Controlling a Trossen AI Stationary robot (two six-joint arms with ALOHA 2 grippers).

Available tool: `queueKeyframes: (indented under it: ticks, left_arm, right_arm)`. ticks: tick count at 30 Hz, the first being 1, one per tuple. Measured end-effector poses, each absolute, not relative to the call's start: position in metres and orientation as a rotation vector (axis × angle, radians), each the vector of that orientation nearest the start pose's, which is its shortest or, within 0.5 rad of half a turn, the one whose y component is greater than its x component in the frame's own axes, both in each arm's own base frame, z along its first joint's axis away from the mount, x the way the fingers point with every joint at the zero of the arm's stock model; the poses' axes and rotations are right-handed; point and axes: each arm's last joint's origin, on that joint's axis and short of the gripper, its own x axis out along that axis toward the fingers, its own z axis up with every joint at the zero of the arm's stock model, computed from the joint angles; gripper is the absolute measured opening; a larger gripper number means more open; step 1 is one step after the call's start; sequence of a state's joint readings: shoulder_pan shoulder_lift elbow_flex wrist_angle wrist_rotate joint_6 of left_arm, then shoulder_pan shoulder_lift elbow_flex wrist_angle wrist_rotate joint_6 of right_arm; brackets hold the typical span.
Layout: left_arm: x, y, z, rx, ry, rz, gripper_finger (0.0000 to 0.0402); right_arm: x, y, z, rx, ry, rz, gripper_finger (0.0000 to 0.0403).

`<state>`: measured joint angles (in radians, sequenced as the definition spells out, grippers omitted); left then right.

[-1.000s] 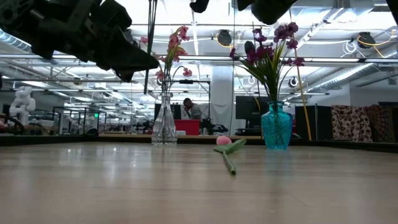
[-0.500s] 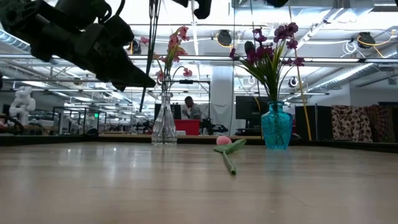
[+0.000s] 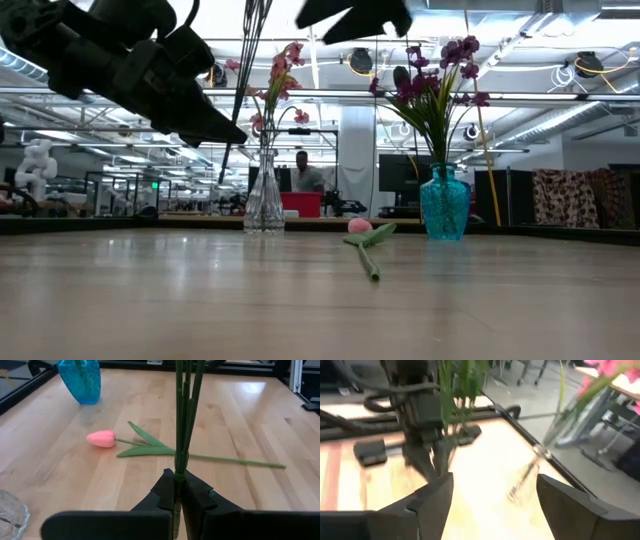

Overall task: Sort flowers into vase by color
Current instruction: Put the left pink flower into the transparent vase

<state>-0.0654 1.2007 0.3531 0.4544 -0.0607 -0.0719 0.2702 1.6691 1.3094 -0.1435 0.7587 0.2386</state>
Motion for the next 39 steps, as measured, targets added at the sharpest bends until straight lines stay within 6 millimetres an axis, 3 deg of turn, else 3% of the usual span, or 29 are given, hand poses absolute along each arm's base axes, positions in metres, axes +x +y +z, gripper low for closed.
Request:
queueKeyframes:
  ticks: [3, 7, 11, 18, 27, 32, 39]
  left_arm:
    - [0.221, -0.013, 0.169, -0.042, 0.393, 0.008, 0.0014]
    - [0.221, -0.013, 0.170, -0.040, 0.382, 0.006, 0.0014]
    - [0.222, -0.013, 0.172, -0.043, 0.353, 0.002, 0.0017]
    - [0.225, -0.013, 0.179, -0.051, 0.312, 0.002, 0.0020]
    - [0.231, -0.014, 0.191, -0.051, 0.273, 0.000, 0.0021]
    - [0.232, -0.014, 0.193, -0.054, 0.270, 0.000, 0.0022]
    - [0.232, -0.021, 0.193, -0.060, 0.277, -0.085, 0.0022]
  right_arm:
    - [0.355, 0.086, 0.296, -0.014, 0.423, -0.522, 0.0278]
    - [0.357, 0.091, 0.302, 0.025, 0.355, -0.520, 0.0273]
    - [0.364, 0.087, 0.317, 0.101, 0.197, -0.522, 0.0267]
    - [0.372, 0.072, 0.331, 0.042, 0.097, -0.513, 0.0256]
    - [0.375, 0.053, 0.320, 0.088, 0.200, -0.464, 0.0254]
    - [0.377, 0.053, 0.311, 0.092, 0.236, -0.471, 0.0254]
    - [0.396, 0.063, 0.293, 0.070, 0.193, -0.445, 0.0254]
